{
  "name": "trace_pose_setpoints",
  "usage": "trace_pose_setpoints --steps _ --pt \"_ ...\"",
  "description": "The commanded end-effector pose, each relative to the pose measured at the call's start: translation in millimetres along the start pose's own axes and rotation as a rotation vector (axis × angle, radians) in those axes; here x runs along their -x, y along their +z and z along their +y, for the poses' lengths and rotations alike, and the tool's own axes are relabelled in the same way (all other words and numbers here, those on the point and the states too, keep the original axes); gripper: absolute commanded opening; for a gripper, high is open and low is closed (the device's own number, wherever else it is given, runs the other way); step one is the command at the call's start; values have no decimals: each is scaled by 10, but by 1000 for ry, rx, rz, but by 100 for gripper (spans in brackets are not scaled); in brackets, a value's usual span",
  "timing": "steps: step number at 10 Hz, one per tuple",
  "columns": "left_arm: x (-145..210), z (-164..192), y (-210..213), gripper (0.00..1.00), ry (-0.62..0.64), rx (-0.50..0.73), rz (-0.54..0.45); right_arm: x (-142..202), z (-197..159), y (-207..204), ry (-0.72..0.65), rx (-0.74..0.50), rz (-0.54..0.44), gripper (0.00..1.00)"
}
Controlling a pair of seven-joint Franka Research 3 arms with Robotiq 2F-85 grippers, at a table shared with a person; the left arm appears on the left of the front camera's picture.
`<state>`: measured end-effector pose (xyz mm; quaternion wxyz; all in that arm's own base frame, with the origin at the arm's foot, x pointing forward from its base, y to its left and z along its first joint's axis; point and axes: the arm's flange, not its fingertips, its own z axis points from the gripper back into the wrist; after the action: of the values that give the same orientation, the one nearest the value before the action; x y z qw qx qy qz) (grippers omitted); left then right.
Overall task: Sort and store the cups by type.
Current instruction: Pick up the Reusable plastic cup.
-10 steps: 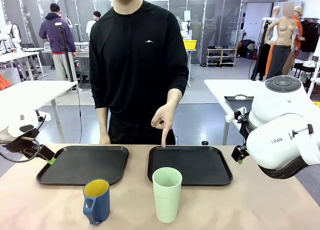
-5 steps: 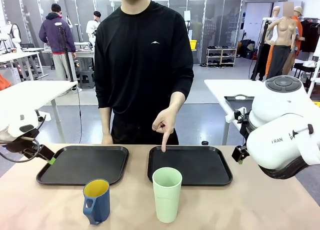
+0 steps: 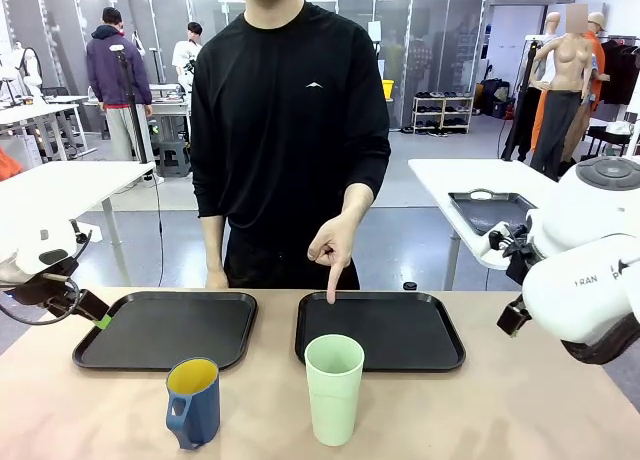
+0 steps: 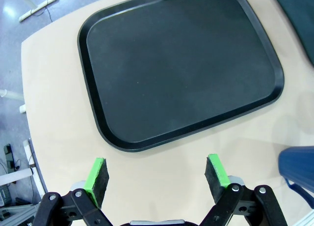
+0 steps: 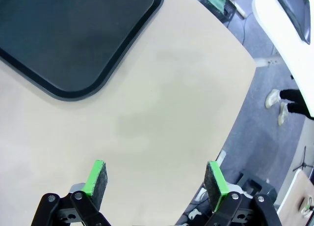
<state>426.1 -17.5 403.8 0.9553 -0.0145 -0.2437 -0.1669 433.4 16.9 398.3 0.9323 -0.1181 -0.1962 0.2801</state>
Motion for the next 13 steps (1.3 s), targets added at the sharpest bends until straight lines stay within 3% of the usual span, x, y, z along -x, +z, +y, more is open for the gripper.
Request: trace_pose_setpoints --steps 1,2,7,11,13 --pt "9 6 -6 100 1 3 6 411 126 -5 61 -52 -31 100" --pt "9 6 -6 100 1 3 6 0 0 0 0 0 0 100" --pt "9 6 -6 100 1 3 6 40 -69 -144 39 -52 5 100" --pt "9 6 -6 100 1 3 6 271 -43 -410 12 -187 -189 100" --pt "9 6 -6 100 1 3 6 409 16 -468 106 -303 -335 100"
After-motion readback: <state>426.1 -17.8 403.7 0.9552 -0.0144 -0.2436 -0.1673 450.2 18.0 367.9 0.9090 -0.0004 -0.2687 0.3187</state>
